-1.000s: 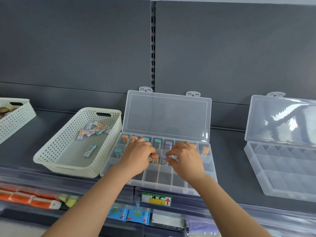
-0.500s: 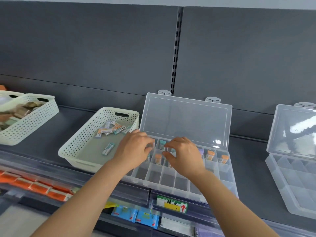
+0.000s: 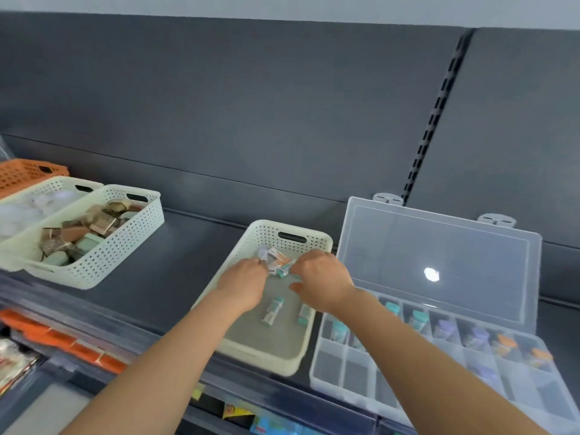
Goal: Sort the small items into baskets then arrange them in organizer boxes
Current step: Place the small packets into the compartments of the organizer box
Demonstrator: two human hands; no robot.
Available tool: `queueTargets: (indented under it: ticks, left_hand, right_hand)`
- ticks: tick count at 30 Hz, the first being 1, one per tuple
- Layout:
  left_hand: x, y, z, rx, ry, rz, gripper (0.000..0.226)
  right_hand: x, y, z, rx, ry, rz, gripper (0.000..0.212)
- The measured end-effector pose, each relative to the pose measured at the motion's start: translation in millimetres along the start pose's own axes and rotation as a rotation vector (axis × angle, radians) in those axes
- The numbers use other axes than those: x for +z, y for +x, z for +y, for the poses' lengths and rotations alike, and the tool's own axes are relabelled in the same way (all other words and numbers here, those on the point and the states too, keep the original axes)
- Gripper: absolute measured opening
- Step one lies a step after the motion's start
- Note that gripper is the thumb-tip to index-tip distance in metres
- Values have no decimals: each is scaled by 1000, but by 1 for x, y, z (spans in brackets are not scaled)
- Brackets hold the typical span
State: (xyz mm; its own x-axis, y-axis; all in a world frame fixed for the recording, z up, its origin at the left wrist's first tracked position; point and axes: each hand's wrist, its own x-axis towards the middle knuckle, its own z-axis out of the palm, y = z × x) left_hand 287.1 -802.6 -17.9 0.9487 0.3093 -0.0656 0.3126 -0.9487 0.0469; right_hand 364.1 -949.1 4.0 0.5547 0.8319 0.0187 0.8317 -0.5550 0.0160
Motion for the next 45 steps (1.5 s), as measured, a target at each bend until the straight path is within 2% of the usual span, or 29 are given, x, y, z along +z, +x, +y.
queueTargets:
  ticks: [3, 7, 11, 14, 16, 20, 25, 29, 32, 34, 36, 41, 45]
  left_hand:
    - [9, 16, -9, 2, -93, 10, 40]
    - [15, 29, -17, 83, -79, 31, 31]
    - [9, 28, -14, 83, -145, 52, 28]
    - [2, 29, -17, 109, -302, 112, 19]
    - [-4, 27, -18, 74, -407, 134, 16]
    - [-15, 20, -25, -23, -666, 254, 29]
    - [-31, 3, -14, -13, -791, 400, 32]
    - [-38, -13, 22, 49, -860, 442, 36]
    - [-42, -29, 63, 146, -830, 463, 38]
    - [-42, -40, 97, 179, -810, 487, 39]
    - [-40, -51, 132, 185, -831, 497, 37]
    - [-28, -69, 218, 296, -851, 505, 13]
    - [-21, -80, 273, 413, -778, 448, 11]
  right_hand:
    - [16, 35, -8, 59, -67, -133, 30]
    - [32, 63, -12, 146, -77, -255, 29]
    - [40, 73, -15, 181, -136, -203, 24]
    - [36, 76, -13, 177, -139, -167, 25]
    - [33, 75, -12, 185, -61, -153, 24]
    - [25, 67, -10, 199, 73, -84, 17]
    - [-1, 34, 1, 249, 281, 139, 17]
    - [-16, -19, 18, 307, 453, 401, 17]
    - [-24, -70, 35, 280, 520, 526, 27]
    - [-25, -106, 51, 274, 541, 588, 25]
    - [-24, -142, 72, 312, 569, 631, 22]
    - [-20, -219, 122, 387, 591, 679, 17]
    - [-12, -268, 154, 451, 527, 664, 16]
